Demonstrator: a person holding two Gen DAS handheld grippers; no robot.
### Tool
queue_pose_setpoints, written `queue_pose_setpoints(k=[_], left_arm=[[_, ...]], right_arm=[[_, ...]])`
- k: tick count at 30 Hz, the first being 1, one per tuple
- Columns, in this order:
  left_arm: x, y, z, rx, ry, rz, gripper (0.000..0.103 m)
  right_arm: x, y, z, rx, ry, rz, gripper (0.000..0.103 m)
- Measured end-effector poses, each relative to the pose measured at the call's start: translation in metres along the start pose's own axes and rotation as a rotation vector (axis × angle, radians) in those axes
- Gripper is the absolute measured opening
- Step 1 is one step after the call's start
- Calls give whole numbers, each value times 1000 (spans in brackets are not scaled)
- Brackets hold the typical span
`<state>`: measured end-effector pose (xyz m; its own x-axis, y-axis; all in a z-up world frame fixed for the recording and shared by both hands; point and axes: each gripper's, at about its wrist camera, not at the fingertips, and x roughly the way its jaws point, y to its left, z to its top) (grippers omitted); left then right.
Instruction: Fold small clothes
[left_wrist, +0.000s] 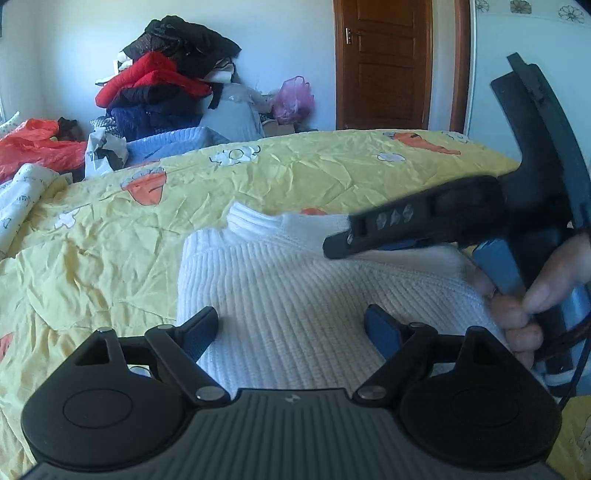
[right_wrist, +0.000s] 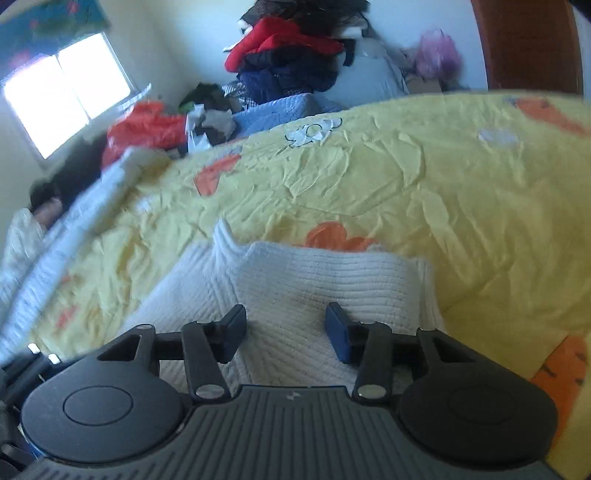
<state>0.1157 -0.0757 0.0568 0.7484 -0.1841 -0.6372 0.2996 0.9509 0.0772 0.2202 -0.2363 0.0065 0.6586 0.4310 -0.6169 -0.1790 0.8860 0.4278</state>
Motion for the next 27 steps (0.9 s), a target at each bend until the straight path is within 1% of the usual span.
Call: queue_pose_setpoints(k=[1,3,5,7,12,16,18,19,21,22,23,24,25,26,27], left_arm=[[1,1,0,-3,-1,-4,87],[2,1,-2,-3,-6,-7,87],[2,1,-3,0,-13,-3,87],[2,1,-3,3,-18,-1,87],[2,1,-5,3,-24,-3,87],[3,1,-10,-9,-53,-6,88],[2,0,-12,-10,-66,-1,89],[0,0,-11,-12,-68,-3,89],[-15,9,-8,-33,-75,-37,90],[-26,17,-8,-60,-96,-54,90],[-38,28,-10,-94,-129,-68,90],[-49,42,-14,-134,-156,-85,91],[-53,55,-17,-177,-156,-102,93],[-52,68,-19,-228,-130,-123,95],[-46,81,-22,-290,-85,-155,95]], right_arm=[[0,-1,1,-1,4,-3,46],[0,3,-2,-33,-2,-7,46],[2,1,-3,-31,-11,-3,47],[-5,4,-8,-34,-20,-5,47],[-3,10,-10,-63,-33,-29,47],[1,6,-11,-62,-44,-20,47],[1,9,-11,-79,-45,-32,47],[-1,10,-12,-82,-51,-32,47],[-14,9,-10,-56,-62,-13,49],[-25,7,-9,-30,-70,-5,54],[-40,3,-10,1,-92,6,64],[-62,-2,-15,35,-143,23,72],[-80,-9,-19,55,-190,32,89],[-92,-15,-23,66,-212,29,100],[-101,-26,-28,90,-203,20,101]])
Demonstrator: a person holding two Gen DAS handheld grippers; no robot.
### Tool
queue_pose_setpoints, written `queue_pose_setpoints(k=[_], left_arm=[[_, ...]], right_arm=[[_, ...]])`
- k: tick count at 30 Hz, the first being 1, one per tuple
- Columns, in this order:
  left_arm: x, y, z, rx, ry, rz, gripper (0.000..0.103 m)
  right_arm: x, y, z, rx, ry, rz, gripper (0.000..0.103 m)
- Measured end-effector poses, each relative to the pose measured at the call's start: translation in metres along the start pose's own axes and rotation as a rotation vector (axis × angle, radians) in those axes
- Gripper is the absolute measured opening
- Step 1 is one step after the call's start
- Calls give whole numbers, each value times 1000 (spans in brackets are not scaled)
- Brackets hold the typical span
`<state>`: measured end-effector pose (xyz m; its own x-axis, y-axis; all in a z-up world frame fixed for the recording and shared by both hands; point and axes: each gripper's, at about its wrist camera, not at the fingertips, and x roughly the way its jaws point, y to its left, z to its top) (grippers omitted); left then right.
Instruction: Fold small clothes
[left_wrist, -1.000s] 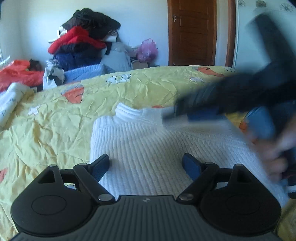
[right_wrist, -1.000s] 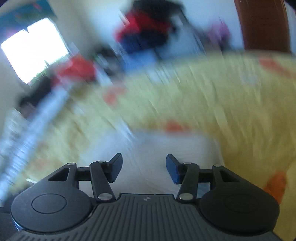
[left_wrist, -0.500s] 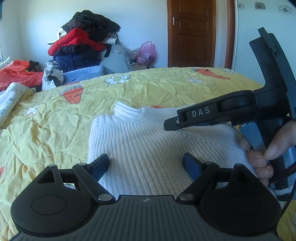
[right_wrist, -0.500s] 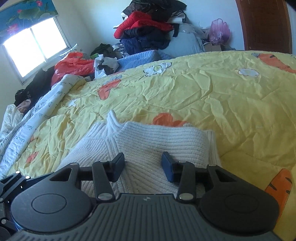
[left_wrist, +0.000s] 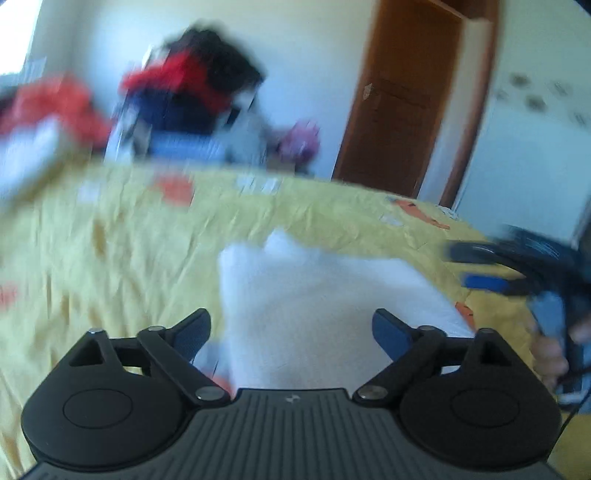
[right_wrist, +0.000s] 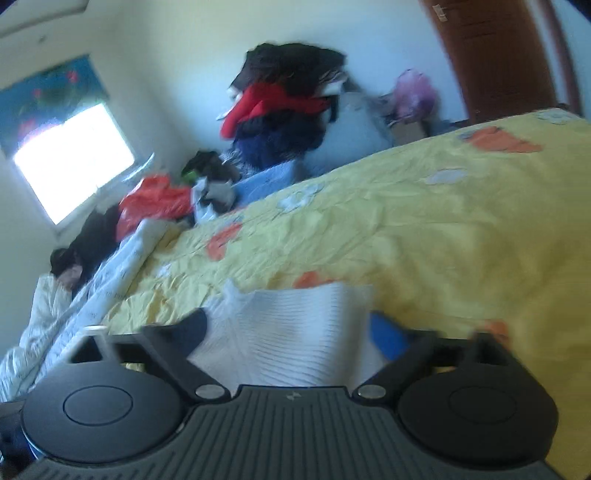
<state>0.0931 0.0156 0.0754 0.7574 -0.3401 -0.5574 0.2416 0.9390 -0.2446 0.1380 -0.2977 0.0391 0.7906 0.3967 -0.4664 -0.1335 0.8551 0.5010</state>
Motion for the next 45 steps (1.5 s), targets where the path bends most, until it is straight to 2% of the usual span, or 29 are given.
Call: queue_pose_setpoints(k=[3,5,6,7,8,9,12,14,15,16,18,20,24,25,28,30,33,34,35,36,37,38,39,41,42,43,45], left_arm=[[24,30,-6,-185,121,-42,95],[33,38,-8,-289,141,-138,95],[38,37,-9,-319,159,-179,95],[42,34,-10,-321,173,-182,96],[46,28,-10,-289,174,-157,98],[49,22,-11,-258,179,-141,98],[58,19,-9,-245,212,-129,97],[63,15,-11,-195,206,-116,97],[65,14,-14,-168,192,-111,98],[64,15,-15,-157,180,-111,99],[59,15,-16,-160,168,-92,101],[40,10,-18,-131,119,-57,101],[-23,11,-23,-26,12,20,99],[-39,18,-24,13,-3,45,99],[-83,51,-19,229,-44,228,99],[-101,80,-9,404,-49,438,99],[-116,124,5,728,-95,790,99],[-118,136,10,799,-104,890,99],[-120,144,15,825,-100,967,99],[-124,144,21,798,-100,994,99],[-131,136,24,723,-126,958,99],[-138,126,23,617,-165,868,99],[-142,114,18,496,-190,742,100],[-134,83,-5,286,-176,517,100],[-123,64,-23,196,-148,440,99],[-111,45,-39,147,-109,377,99],[-87,8,-74,123,-50,264,99]], right_arm=[[4,-26,-11,79,160,-37,99],[11,-33,-20,95,227,-42,99],[14,-37,-26,119,248,-13,99],[17,-40,-32,150,264,30,89],[19,-40,-37,173,279,87,68],[20,-38,-41,167,283,118,64],[18,-27,-45,40,257,101,57],[21,-41,-46,66,256,140,53],[21,-44,-45,88,253,154,53],[21,-44,-45,91,249,151,59],[17,-34,-45,51,223,98,67],[4,-21,-44,13,195,23,82],[-46,-1,-51,-100,93,-46,82],[-64,0,-56,-124,70,-54,85],[-107,-8,-70,-186,48,-97,88],[-130,-17,-78,-236,48,-178,88],[-155,-27,-85,-318,40,-333,88],[-161,-30,-85,-335,34,-373,88],[-167,-31,-85,-349,28,-405,88],[-172,-30,-86,-366,18,-436,89],[-175,-27,-88,-385,8,-461,92],[-175,-22,-90,-398,-1,-475,96],[-173,-18,-93,-403,-6,-470,97],[-165,-7,-100,-379,-17,-413,98],[-156,-1,-103,-352,-10,-376,98],[-148,5,-106,-319,2,-341,98],[-131,14,-114,-269,25,-291,98]])
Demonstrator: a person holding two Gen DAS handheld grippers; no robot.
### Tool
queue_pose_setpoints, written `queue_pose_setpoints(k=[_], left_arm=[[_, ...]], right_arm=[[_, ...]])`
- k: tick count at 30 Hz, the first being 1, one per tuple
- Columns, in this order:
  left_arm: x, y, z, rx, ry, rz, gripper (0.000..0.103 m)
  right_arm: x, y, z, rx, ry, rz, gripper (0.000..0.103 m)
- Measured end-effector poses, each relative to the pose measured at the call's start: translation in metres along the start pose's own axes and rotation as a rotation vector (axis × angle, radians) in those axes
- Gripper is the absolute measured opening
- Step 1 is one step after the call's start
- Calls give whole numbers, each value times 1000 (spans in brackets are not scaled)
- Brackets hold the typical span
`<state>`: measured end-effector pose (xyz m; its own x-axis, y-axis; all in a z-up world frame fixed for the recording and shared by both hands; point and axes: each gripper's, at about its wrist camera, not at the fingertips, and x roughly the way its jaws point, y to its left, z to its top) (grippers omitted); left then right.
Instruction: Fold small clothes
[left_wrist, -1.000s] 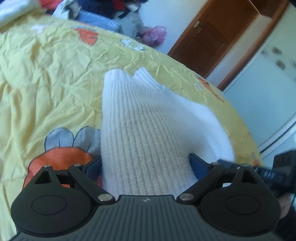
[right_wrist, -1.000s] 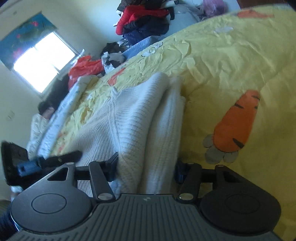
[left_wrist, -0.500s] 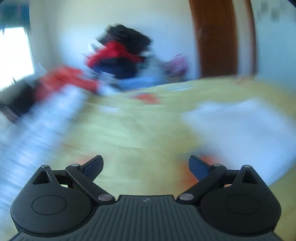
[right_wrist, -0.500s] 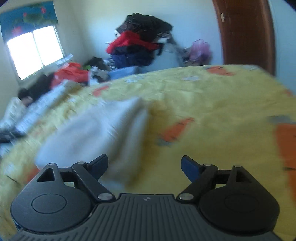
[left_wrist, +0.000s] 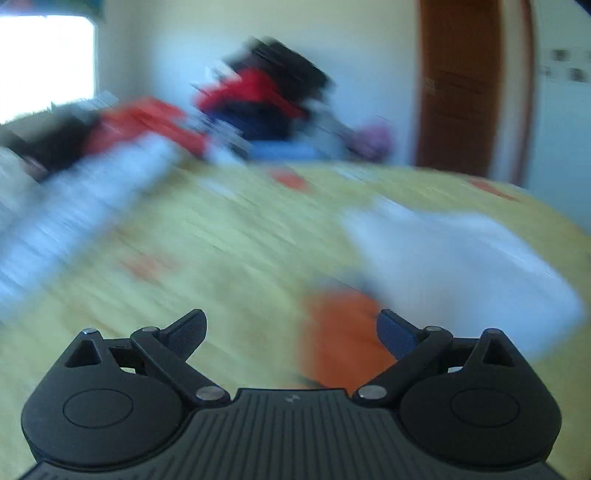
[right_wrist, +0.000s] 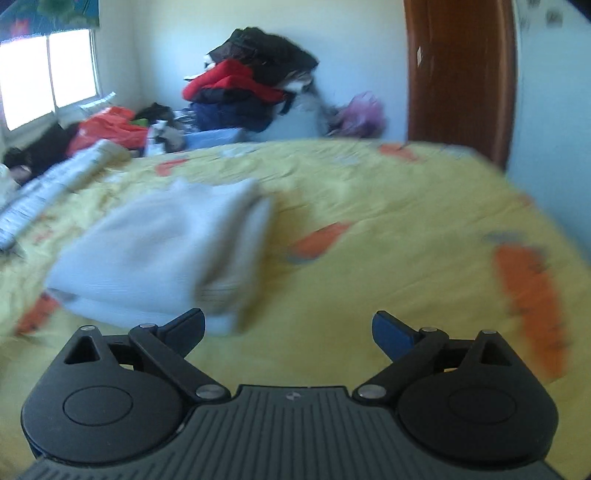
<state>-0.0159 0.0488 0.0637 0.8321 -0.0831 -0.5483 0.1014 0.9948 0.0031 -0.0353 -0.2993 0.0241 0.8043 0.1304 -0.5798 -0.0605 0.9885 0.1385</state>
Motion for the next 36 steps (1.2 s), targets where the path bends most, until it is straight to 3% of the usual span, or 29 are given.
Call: queue_pose_setpoints(k=[4,7,15,36], left_arm=[[20,-52,-36,7,87,-64,99],[29,-63,-45,23,107,-50,99],[38,-73,-48,22,126,29,103],[41,-71,-48,21,122,30,103]], right_arm=[[32,31,-15,36,101,16,98],[42,50,-29,-18,138,-6,100],[58,77,-37,-89,82,-97,103],[62,77,-42,-77,37,-90,102]])
